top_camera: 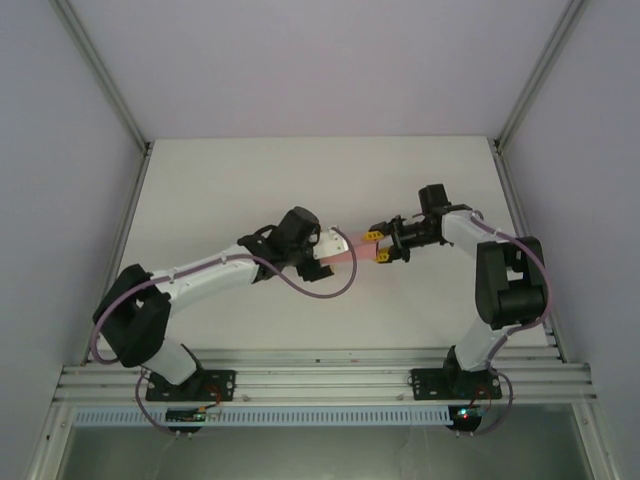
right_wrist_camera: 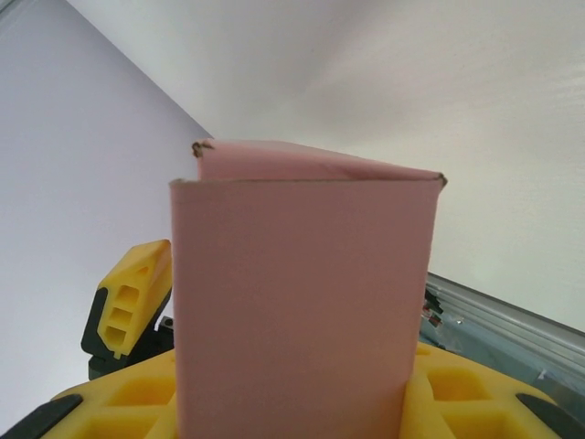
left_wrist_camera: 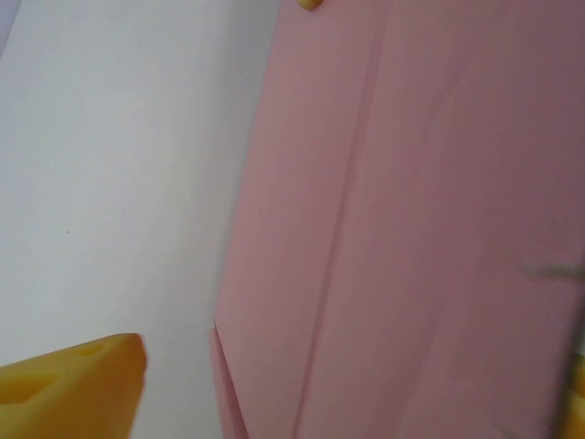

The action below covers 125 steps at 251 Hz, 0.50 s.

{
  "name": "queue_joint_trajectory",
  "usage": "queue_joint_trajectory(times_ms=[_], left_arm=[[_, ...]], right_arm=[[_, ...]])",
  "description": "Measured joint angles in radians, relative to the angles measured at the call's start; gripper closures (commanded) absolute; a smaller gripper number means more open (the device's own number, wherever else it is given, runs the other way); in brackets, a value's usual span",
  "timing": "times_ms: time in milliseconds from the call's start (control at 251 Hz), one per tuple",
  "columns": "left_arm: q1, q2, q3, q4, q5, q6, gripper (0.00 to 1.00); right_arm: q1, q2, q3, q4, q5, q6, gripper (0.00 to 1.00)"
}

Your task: Assemble paper box

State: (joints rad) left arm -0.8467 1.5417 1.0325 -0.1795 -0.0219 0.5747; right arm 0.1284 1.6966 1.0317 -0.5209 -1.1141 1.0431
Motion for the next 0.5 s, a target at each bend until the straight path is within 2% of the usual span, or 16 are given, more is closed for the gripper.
queue_joint_trajectory(times_ms=[100,136,180,271,355,499], left_arm=[[0.000,0.008,0.007,0.000,-0.002,0.016,0.38],[-0.003,0.010,0.007,0.000,-0.002,0.021,0.39],[-0.007,0.011,0.007,0.000,-0.002,0.029,0.47],[-0.010,0.011,0.007,-0.001,-0.002,0.044,0.57],[-0.013,0.011,0.007,-0.002,0.000,0.068,0.62],[-0.011,0.008,0.007,0.000,0.002,0.065,0.68]], right_arm=[[-0.003,0.000,0.002,0.000,-0.001,0.002,0.64],[-0.004,0.000,0.004,0.001,-0.001,0.005,0.61],[-0.006,0.000,0.005,0.000,-0.001,0.005,0.58],[-0.008,0.000,0.006,-0.001,-0.001,0.008,0.53],[-0.010,0.000,0.010,-0.007,-0.001,0.006,0.41],[-0.011,-0.005,0.013,-0.003,-0.001,0.007,0.34]])
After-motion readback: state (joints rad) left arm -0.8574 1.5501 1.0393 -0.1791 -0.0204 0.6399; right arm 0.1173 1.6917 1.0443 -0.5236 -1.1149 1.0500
